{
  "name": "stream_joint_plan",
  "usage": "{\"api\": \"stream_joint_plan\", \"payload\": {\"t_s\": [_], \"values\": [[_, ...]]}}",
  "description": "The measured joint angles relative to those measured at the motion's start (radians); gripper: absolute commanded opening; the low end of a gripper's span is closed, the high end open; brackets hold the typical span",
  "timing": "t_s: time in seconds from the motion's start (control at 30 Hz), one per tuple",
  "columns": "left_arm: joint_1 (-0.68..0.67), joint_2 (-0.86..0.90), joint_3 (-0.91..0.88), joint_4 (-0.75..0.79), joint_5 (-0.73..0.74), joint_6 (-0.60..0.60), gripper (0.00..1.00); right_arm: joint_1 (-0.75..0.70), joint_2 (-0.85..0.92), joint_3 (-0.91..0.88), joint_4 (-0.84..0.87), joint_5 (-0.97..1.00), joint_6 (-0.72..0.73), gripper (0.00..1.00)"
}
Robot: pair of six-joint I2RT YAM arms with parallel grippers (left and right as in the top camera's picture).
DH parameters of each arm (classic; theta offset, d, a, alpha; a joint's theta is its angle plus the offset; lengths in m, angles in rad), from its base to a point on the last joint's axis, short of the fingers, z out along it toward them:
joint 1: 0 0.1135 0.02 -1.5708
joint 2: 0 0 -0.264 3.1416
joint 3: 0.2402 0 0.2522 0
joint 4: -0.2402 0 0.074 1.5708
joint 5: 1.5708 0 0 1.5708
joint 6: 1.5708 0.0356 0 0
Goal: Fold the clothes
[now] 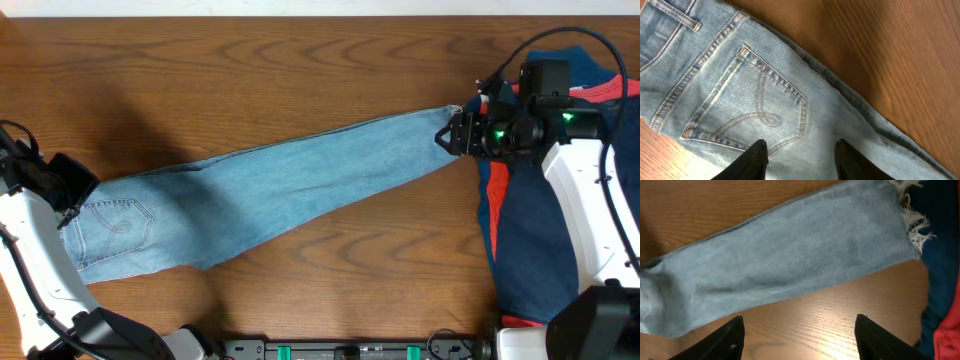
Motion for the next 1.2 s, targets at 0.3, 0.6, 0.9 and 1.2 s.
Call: {"api": "stream_joint_plan", "payload": {"t_s": [0.3,0.6,0.9,1.2], "values": [[0.0,0.0,0.0,0.0,-0.01,0.0,0.47,0.046,0.063,0.0,0.046,0.0,-0.006,0.75],[0.0,0.0,0.0,0.0,-0.012,0.005,0.47,0.069,0.115,0.0,0.101,0.0,-0.01,0.77],[0.0,0.0,0.0,0.0,-0.012,0.019,0.47,0.075,0.12,0.0,0.114,0.0,-0.007,0.8],[-0.021,0.017,0.0,-0.001,-0.012,0.04,0.52,0.075,0.125,0.0,0.223,0.074,-0.005,0.7]]}}
